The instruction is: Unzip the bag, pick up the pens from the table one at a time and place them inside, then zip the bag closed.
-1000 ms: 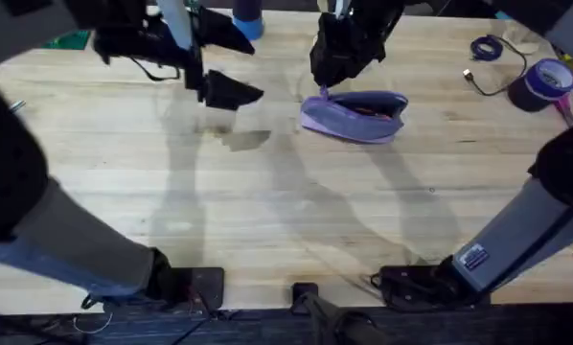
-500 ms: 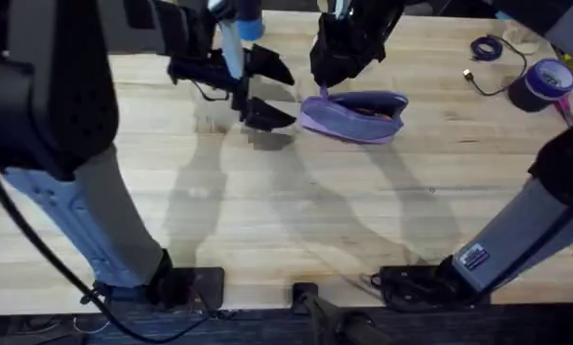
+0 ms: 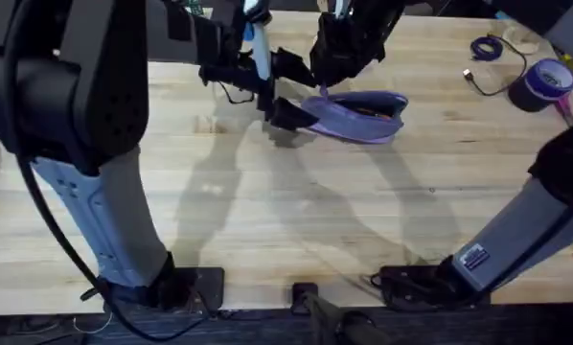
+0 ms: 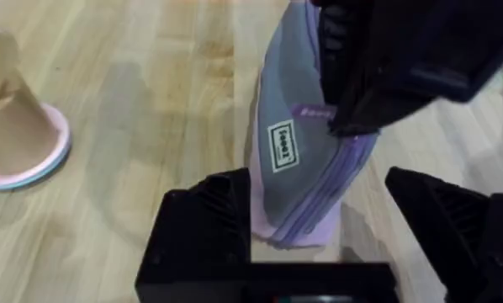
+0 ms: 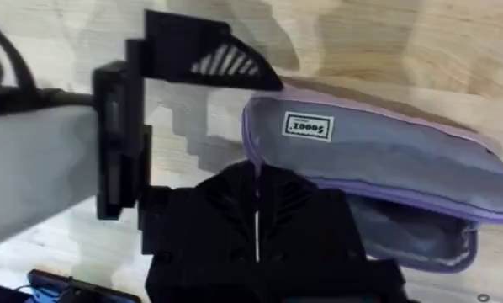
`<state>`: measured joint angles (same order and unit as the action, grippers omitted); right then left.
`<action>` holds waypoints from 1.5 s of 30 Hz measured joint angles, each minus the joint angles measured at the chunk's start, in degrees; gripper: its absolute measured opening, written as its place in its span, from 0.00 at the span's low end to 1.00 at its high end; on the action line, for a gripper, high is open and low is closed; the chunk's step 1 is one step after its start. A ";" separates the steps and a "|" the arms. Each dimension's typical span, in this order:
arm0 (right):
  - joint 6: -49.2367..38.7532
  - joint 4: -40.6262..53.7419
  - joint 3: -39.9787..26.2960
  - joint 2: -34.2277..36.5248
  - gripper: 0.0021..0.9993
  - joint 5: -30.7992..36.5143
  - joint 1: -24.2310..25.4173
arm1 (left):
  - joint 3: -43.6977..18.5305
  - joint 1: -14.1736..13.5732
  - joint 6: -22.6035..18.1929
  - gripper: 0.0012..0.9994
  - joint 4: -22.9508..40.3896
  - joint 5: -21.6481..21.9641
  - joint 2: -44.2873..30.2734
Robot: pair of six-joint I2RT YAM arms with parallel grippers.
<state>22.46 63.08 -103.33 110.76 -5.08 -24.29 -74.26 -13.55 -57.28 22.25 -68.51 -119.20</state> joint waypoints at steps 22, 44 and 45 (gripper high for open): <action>-0.24 1.57 0.00 0.00 0.03 4.91 0.00 | 0.02 -2.33 2.23 0.04 -2.04 1.28 0.00; -7.91 13.31 0.00 0.00 0.03 12.61 12.55 | 0.02 -2.33 2.23 0.04 -2.59 1.29 0.00; -7.98 13.80 0.00 0.00 0.03 12.61 13.29 | 0.02 -2.33 2.23 0.04 -2.59 1.27 0.00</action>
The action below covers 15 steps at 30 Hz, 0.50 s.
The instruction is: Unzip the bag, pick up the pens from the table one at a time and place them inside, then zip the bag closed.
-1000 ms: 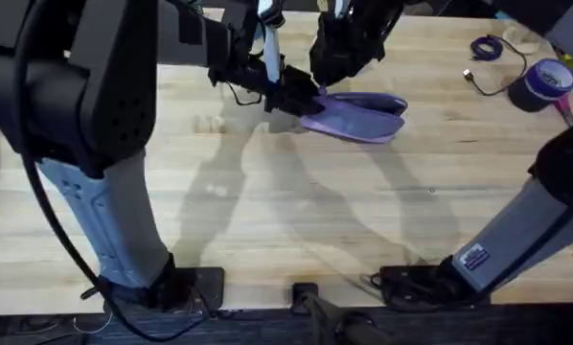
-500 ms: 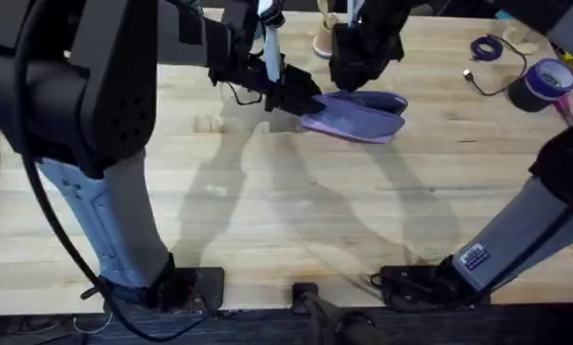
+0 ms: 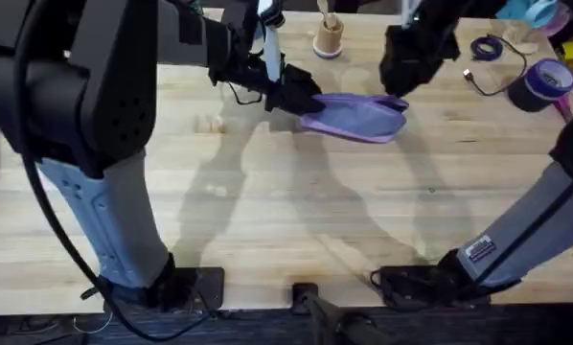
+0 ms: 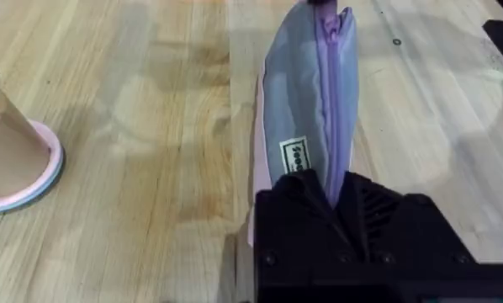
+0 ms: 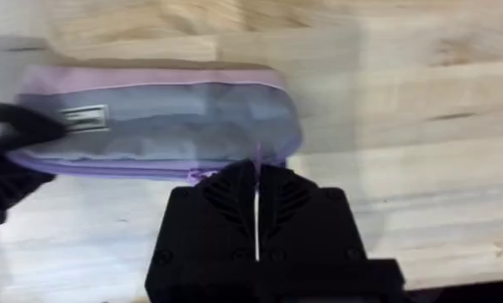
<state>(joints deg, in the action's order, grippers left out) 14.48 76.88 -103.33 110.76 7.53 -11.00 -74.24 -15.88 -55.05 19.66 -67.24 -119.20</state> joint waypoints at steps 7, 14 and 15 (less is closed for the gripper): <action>-1.38 2.57 0.00 0.00 0.03 -0.02 6.00 | 0.00 0.00 0.00 0.04 0.02 0.00 0.00; -1.68 3.11 0.00 0.00 0.03 -0.52 11.47 | 0.00 -0.07 0.02 0.04 0.02 -0.16 0.00; -1.69 3.13 0.00 0.00 0.03 -0.54 11.79 | 0.00 -0.07 0.02 0.04 0.04 -0.16 0.00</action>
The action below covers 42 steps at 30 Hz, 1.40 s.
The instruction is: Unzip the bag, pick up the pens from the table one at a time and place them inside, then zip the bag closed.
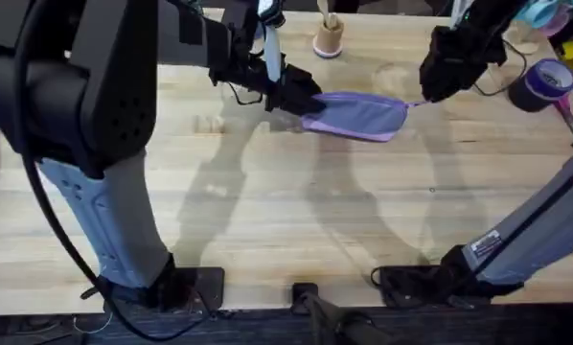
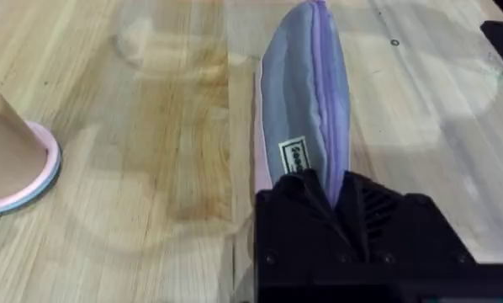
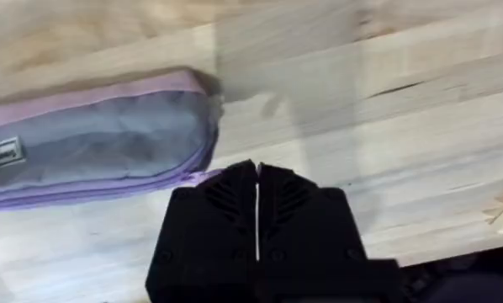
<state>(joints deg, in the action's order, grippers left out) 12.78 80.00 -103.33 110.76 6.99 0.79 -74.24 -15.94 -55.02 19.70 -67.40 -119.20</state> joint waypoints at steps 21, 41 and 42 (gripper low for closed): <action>1.37 -11.31 19.17 -0.22 0.03 5.03 1.38 | 0.00 -0.04 0.00 0.04 0.24 -0.09 0.00; -3.77 -5.18 1.33 -19.45 0.89 5.48 -2.96 | 0.00 -0.04 0.02 0.14 0.39 -0.11 0.00; -4.37 -4.98 1.33 -20.51 0.99 5.48 -3.52 | 0.00 0.02 0.02 0.15 0.39 -0.13 0.00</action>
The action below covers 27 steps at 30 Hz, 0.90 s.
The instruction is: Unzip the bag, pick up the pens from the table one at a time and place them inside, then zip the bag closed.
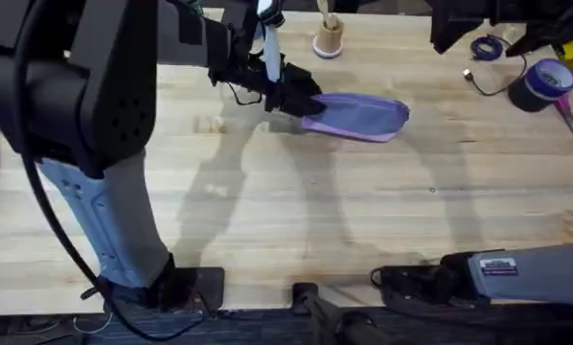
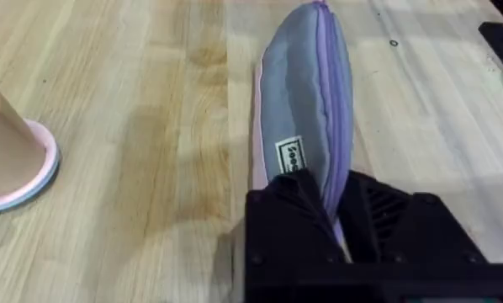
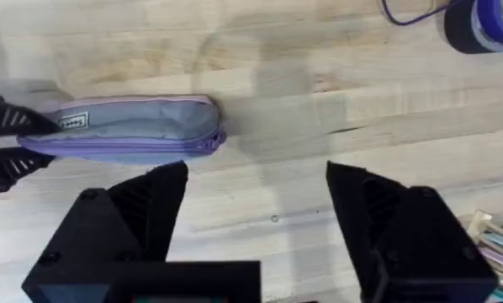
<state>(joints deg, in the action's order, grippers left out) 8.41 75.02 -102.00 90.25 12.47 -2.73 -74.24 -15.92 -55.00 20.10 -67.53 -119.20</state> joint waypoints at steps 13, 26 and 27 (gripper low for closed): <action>-0.36 0.04 0.00 -0.51 1.00 0.00 -0.38 | 0.00 0.00 0.20 0.99 0.00 -0.20 0.00; -0.38 0.04 0.00 -0.51 1.00 0.00 -0.38 | -0.39 0.11 0.22 1.00 14.90 13.11 6.08; -0.38 0.04 0.00 -0.51 1.00 0.00 -0.41 | -0.65 0.11 0.23 1.00 16.54 15.02 8.19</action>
<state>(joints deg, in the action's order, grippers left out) 8.03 75.07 -102.00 89.73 12.47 -3.14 -74.88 -15.81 -54.77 36.64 -52.50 -111.01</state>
